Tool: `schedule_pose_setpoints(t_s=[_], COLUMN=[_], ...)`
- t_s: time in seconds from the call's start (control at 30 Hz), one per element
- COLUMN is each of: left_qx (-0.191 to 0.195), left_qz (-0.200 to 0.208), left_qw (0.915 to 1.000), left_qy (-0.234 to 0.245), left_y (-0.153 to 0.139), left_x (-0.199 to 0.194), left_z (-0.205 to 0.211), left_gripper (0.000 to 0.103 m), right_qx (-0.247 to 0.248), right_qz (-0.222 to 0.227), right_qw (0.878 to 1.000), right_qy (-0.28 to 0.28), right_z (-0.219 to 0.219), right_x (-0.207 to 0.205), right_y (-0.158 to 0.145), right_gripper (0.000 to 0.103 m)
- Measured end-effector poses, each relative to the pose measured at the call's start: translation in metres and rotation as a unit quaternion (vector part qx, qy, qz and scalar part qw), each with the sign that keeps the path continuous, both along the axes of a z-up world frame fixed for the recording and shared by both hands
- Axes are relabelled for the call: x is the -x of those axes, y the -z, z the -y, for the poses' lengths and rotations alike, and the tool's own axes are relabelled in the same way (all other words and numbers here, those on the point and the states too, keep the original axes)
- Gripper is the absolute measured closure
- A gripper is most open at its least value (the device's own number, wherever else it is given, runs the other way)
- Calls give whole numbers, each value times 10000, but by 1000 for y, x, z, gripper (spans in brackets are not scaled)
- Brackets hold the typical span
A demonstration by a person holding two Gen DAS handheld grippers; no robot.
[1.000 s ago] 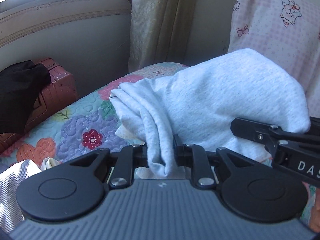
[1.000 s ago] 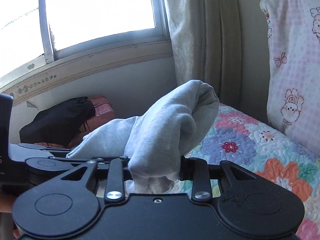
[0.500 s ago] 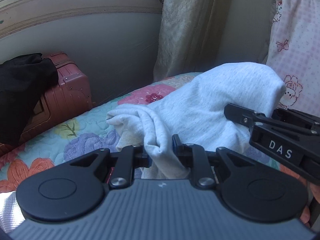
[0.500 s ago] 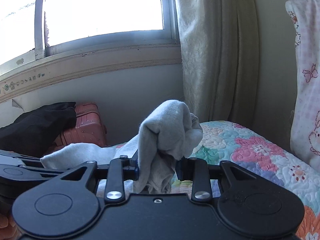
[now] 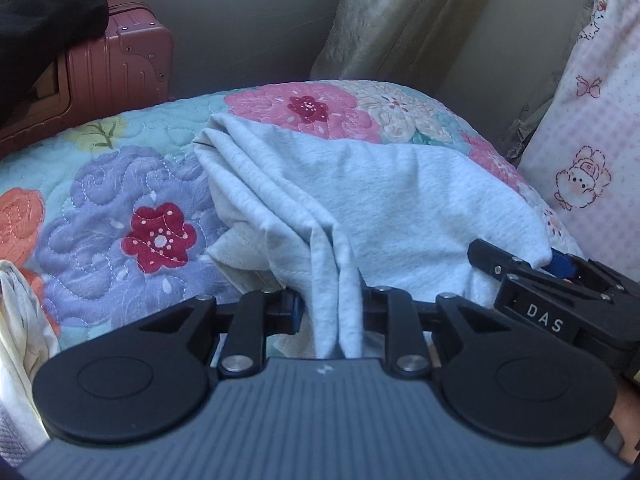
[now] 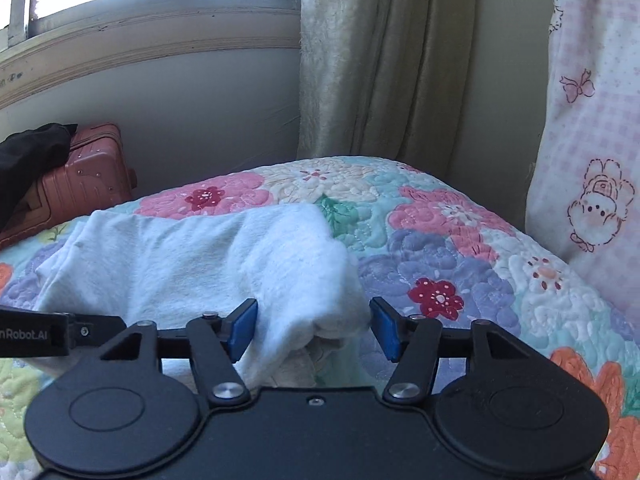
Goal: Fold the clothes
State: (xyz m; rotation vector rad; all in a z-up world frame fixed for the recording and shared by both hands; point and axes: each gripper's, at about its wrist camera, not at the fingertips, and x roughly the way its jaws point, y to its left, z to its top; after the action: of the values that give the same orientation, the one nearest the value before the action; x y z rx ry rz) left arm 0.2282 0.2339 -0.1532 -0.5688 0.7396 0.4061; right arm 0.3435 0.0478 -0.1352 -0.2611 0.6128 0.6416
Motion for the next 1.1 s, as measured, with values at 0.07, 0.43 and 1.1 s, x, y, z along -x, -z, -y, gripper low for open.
schedule_pose_setpoints(t_s=[0.07,0.43,1.1], left_qx=[-187,-846,-1109], left_qz=[-428,-1021,-477], left_qw=[9989,9904,9772], left_qy=[38,400,1744], left_y=[-4,-39,-117], left_x=[0,42,233], left_z=[2,33,191], left_gripper=[72,64,11], right_qx=[5,-807,-18], right_qz=[-70,-621,-189], right_qw=[9996,9887,9853], right_qy=[264,1103,1695], right_z=[3,63,174], right_x=[0,34,295], right_y=[-3,-4,-120], right_gripper=[38,50,12])
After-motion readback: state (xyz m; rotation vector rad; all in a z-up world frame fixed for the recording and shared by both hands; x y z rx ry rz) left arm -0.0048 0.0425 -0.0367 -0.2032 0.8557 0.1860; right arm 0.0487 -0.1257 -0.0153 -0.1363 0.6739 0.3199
